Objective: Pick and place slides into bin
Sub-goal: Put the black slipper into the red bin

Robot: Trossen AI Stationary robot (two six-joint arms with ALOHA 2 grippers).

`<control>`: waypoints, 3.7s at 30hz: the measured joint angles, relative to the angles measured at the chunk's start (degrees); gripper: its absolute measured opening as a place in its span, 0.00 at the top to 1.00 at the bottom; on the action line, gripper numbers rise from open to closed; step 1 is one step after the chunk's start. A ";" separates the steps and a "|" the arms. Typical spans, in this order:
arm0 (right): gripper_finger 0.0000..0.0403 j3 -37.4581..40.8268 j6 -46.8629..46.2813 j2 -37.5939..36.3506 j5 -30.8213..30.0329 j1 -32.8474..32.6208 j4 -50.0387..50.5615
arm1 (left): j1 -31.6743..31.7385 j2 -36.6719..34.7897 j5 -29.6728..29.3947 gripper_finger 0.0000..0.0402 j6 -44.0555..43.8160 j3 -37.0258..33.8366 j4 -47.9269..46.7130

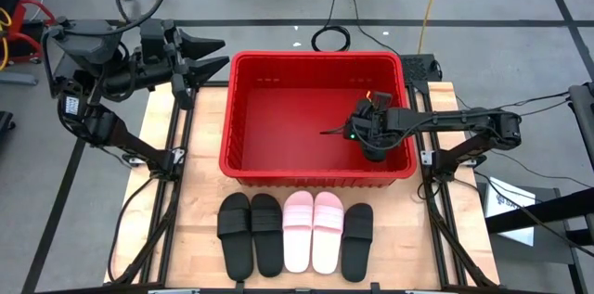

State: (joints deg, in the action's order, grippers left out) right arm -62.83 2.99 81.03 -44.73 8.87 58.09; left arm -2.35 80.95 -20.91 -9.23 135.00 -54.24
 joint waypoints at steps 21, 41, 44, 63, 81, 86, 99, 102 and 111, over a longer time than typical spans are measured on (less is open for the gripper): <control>1.00 0.01 18.95 0.00 6.10 15.75 -15.19 | 0.04 0.07 -0.17 0.49 0.04 0.00 0.50; 0.99 13.10 18.93 0.22 9.56 19.64 -26.62 | 0.04 0.07 -0.22 0.49 -0.31 0.00 0.50; 0.99 13.16 20.49 0.22 9.03 20.13 -29.31 | 0.04 0.07 -0.22 0.49 -0.31 0.00 0.64; 0.99 13.16 27.97 2.73 16.36 27.67 -35.27 | 0.04 0.87 -0.22 0.49 -1.77 -0.02 0.96; 0.94 17.35 22.29 2.64 17.79 27.73 -39.01 | 0.04 0.92 -0.24 0.49 -2.02 -0.02 0.94; 0.95 17.42 21.10 2.67 17.84 27.75 -40.50 | 0.04 0.92 -0.24 0.49 -2.90 -0.02 0.96; 0.91 17.42 18.66 2.69 17.84 27.82 -39.68 | 0.04 0.92 -0.22 0.49 -3.50 -0.02 0.94; 0.88 17.42 18.39 2.69 17.79 27.45 -38.92 | 0.04 0.92 -0.22 0.49 -3.46 -0.02 0.94; 0.69 17.46 15.32 2.49 17.67 25.91 -37.41 | 0.04 0.92 -0.22 0.49 -3.39 -0.02 0.69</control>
State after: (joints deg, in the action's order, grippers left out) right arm -45.36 18.31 83.52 -27.06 34.78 20.68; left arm -2.31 81.87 -21.12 -12.62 134.98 -53.55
